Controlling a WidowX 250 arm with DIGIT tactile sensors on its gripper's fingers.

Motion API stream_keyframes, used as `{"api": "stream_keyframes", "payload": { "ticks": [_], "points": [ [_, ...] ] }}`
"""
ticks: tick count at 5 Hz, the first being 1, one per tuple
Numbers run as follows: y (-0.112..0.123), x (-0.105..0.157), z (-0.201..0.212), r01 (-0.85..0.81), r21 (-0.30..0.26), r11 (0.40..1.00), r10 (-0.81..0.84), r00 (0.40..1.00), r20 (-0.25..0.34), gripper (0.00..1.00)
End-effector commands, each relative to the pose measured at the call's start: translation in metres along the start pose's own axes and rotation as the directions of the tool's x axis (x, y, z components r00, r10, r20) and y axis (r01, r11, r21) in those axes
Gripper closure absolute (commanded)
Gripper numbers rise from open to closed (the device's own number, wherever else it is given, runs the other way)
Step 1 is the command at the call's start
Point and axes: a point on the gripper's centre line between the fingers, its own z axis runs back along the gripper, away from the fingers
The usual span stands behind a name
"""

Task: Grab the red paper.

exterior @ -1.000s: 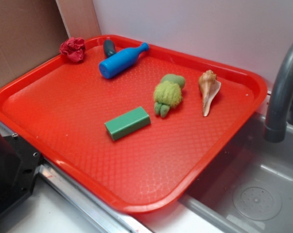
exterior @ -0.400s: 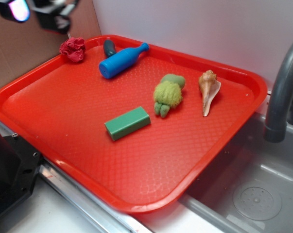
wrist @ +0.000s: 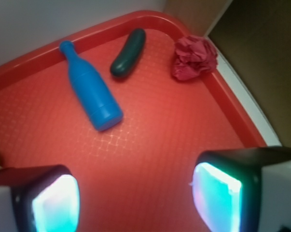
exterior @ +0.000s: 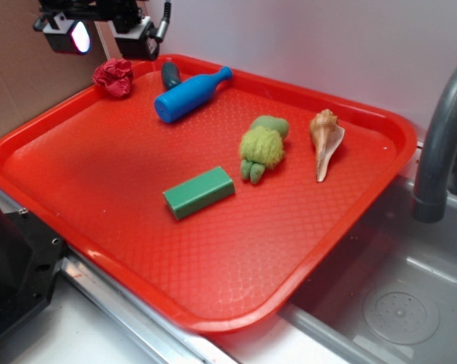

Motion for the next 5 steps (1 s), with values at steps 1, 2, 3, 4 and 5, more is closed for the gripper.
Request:
{"api": "stream_keyframes", "payload": {
  "ticks": [1, 2, 3, 4, 5],
  "points": [
    [0.008, 0.009, 0.009, -0.014, -0.004, 1.0, 0.014, 0.999, 0.034, 0.0],
    [0.008, 0.009, 0.009, -0.014, -0.004, 1.0, 0.014, 0.999, 0.034, 0.0],
    [0.025, 0.017, -0.019, -0.176, 0.015, 0.984, 0.175, 0.984, 0.045, 0.0],
    [0.026, 0.022, -0.042, -0.329, 0.049, 0.943, 0.328, 0.944, 0.028, 0.0],
    [0.025, 0.032, -0.062, -0.394, 0.034, 0.919, 0.39, 0.917, 0.079, 0.0]
  ]
}}
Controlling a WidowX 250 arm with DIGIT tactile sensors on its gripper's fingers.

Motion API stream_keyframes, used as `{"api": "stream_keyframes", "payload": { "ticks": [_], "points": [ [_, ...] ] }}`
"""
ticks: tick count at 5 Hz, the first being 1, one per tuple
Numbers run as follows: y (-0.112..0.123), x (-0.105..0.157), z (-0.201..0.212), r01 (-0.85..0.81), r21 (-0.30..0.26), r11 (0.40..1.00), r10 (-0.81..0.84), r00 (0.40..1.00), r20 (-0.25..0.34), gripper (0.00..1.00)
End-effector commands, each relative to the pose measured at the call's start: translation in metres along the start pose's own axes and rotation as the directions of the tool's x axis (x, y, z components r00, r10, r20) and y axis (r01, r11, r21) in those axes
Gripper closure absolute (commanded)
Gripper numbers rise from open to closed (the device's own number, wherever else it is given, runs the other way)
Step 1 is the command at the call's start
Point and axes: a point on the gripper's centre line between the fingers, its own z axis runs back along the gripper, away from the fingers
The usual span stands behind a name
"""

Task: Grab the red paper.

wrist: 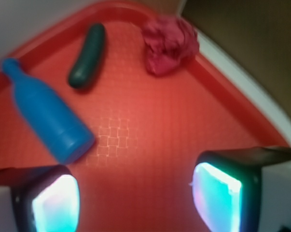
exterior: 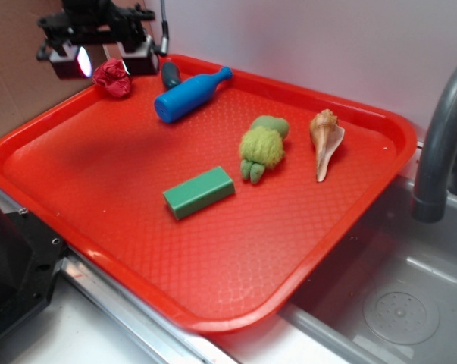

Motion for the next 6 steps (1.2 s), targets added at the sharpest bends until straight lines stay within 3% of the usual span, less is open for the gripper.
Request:
{"api": "stream_keyframes", "payload": {
  "ticks": [1, 4, 6],
  "points": [
    [-0.001, 0.041, -0.019, -0.059, -0.071, 0.996, 0.065, 0.994, 0.093, 0.0],
    [0.016, 0.067, -0.02, -0.096, -0.063, 0.993, 0.103, 0.988, 0.118, 0.0],
    [0.032, 0.055, -0.002, -0.027, -0.075, 0.997, 0.039, 0.985, 0.169, 0.0]
  ]
}}
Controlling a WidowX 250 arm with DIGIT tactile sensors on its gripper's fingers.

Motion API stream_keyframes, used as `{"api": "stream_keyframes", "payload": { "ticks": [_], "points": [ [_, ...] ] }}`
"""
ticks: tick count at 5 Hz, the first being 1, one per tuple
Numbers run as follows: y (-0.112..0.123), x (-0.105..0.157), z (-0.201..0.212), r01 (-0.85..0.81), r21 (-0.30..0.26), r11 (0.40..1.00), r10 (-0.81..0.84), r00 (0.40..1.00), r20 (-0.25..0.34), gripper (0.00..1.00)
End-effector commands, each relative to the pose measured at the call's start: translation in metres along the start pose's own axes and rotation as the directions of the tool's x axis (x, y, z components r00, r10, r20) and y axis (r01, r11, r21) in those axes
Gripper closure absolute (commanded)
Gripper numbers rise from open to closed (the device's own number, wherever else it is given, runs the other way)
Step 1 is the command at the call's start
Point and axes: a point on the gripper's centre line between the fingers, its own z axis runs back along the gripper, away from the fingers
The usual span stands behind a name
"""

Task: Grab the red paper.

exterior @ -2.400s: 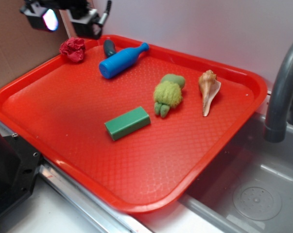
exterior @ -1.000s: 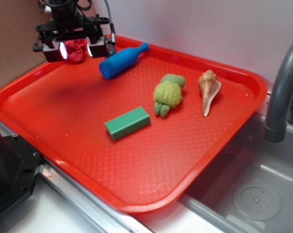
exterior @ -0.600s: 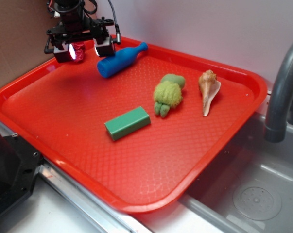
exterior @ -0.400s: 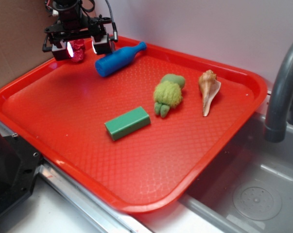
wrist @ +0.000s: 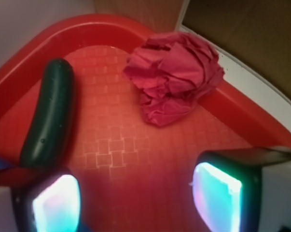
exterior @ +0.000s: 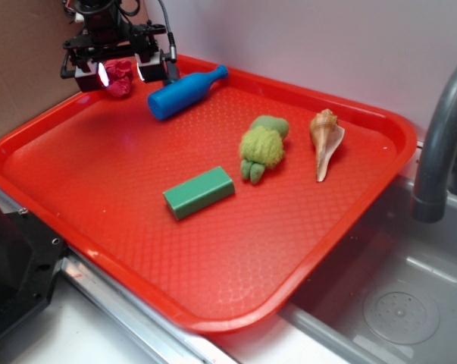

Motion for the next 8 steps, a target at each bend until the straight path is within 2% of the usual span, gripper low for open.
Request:
{"api": "stream_keyframes", "payload": {
  "ticks": [1, 2, 3, 8],
  "points": [
    [0.028, 0.015, 0.027, -0.001, -0.026, 1.0, 0.004, 0.995, 0.097, 0.0],
    [0.025, 0.025, 0.02, 0.007, 0.011, 1.0, -0.008, 0.995, 0.103, 0.0],
    [0.018, 0.035, 0.01, 0.028, 0.011, 1.0, -0.029, 0.993, 0.117, 0.0],
    [0.005, 0.036, -0.035, 0.125, 0.083, 0.989, -0.131, 0.988, 0.079, 0.0]
  ]
}}
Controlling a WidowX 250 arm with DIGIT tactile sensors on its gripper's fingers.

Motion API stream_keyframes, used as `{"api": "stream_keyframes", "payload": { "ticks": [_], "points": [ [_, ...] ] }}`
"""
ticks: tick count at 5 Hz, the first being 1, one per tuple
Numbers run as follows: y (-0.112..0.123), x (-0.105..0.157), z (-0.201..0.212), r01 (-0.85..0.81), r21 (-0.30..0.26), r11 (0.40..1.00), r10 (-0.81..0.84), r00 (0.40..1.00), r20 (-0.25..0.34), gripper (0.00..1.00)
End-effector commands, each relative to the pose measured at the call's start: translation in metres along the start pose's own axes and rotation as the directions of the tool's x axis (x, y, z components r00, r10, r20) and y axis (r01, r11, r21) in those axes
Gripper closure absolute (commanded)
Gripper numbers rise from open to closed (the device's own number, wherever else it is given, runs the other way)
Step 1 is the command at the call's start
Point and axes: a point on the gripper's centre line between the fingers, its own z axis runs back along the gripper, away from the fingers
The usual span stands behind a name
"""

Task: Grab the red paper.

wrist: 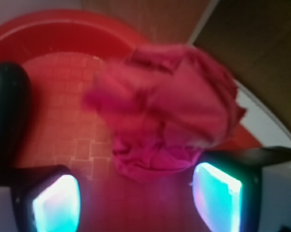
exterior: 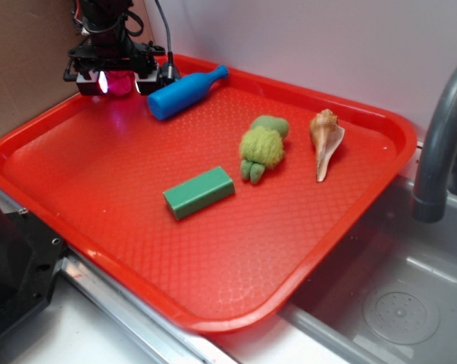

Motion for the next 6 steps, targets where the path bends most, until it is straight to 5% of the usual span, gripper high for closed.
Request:
{"api": "stream_keyframes", "payload": {
  "ticks": [1, 5, 6],
  "points": [
    [0.008, 0.018, 0.004, -0.041, 0.017, 0.999, 0.04, 0.998, 0.04, 0.0],
    [0.041, 0.037, 0.012, -0.174, 0.045, 0.984, 0.171, 0.984, 0.056, 0.0],
    [0.046, 0.041, 0.015, -0.191, 0.04, 0.981, 0.188, 0.98, 0.06, 0.58]
  ]
}}
